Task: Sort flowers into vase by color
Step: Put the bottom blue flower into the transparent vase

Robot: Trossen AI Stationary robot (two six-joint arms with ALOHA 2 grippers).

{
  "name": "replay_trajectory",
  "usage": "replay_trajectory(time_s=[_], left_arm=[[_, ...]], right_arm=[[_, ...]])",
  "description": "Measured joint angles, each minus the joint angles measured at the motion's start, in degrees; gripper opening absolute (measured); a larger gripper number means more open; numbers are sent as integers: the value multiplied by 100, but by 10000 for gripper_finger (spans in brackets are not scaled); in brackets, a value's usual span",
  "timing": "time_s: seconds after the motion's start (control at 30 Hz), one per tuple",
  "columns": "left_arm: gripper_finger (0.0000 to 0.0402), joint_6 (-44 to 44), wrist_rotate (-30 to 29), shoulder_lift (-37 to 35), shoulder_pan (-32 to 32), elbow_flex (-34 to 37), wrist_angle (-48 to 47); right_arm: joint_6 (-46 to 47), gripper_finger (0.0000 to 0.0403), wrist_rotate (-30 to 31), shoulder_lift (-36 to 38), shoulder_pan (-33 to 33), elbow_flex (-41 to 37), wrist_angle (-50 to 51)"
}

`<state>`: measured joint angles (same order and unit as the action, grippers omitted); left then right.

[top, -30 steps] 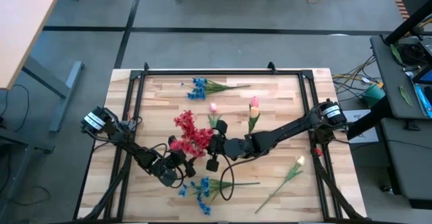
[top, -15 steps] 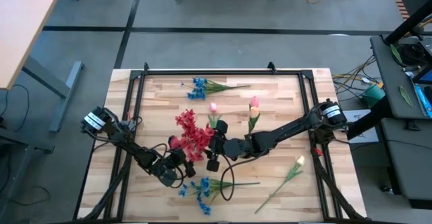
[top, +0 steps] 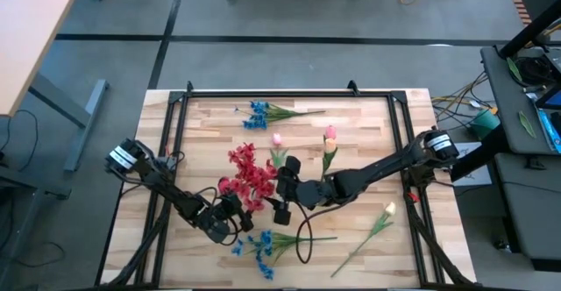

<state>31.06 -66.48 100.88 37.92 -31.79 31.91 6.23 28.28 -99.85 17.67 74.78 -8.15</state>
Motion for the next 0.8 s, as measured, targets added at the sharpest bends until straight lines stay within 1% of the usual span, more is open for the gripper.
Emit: replay_trajectory(time_s=[0.13,0.43,0.63,0.8], left_arm=[[296,-108,-19,-117,3,0,1],[296,-163,-37,-165,33,0,10],[296,-217,-37,-317,74,0,-1],[296,-273,-40,-709,255,1,-365]], right_arm=[[163,266,-22,52,23,-1,180],[196,281,-30,122,97,-2,377],[458,290,-47,344,123,-2,918],[784,292,-173,617,192,-2,1521]])
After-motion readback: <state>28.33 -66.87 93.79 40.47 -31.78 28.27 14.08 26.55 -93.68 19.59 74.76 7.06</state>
